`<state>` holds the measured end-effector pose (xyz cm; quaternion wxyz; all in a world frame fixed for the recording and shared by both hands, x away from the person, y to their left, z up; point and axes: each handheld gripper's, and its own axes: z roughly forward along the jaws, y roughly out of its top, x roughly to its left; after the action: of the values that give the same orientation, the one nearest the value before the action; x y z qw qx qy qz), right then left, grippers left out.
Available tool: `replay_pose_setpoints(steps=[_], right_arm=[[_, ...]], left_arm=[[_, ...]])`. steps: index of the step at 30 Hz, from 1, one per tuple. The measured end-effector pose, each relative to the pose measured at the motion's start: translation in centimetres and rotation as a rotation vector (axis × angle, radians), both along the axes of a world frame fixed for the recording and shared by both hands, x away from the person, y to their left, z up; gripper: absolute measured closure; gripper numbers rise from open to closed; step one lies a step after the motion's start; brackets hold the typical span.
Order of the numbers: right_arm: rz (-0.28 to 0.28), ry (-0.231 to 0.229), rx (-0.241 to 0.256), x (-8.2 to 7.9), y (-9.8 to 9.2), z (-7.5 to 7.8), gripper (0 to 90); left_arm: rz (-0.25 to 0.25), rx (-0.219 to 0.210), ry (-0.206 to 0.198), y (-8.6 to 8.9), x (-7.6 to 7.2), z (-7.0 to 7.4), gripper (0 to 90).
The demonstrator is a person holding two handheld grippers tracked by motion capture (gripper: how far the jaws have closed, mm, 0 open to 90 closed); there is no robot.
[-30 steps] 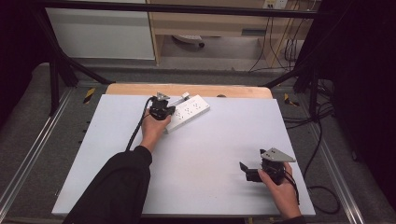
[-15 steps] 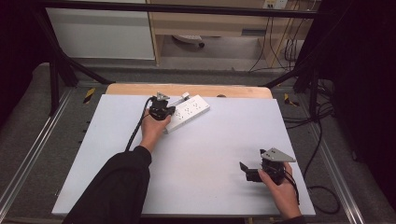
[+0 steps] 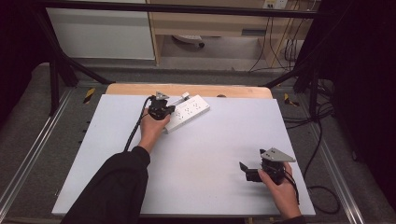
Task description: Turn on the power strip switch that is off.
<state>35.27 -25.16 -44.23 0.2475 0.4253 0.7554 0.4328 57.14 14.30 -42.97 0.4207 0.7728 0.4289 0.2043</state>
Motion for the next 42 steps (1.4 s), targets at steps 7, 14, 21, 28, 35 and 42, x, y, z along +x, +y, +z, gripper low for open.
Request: replay_pose_setpoints(steps=[7,14,21,28,35,42], right_arm=[[0.0,-0.001,-0.001,0.0,0.1,0.0,3.4],[0.009,-0.001,0.002,0.0,0.2,0.1,3.2],[0.008,-0.004,0.001,0.0,0.1,0.1,3.3],[0.009,-0.004,0.001,0.0,0.1,0.1,3.2],[0.009,-0.002,0.002,0.0,0.2,0.1,3.2],[0.009,-0.005,0.0,0.0,0.1,0.1,3.3]], left_arm=[[0.0,-0.013,0.006,0.3,-0.3,0.3,90.0],[0.014,-0.021,0.008,1.0,-0.4,0.2,85.8],[0.02,-0.018,0.0,1.1,-0.4,0.4,74.6],[0.021,-0.026,0.005,1.2,-0.6,0.7,65.1],[0.024,-0.056,-0.001,1.3,-0.7,1.1,48.7],[0.025,-0.084,-0.024,1.3,-0.8,1.5,33.5]])
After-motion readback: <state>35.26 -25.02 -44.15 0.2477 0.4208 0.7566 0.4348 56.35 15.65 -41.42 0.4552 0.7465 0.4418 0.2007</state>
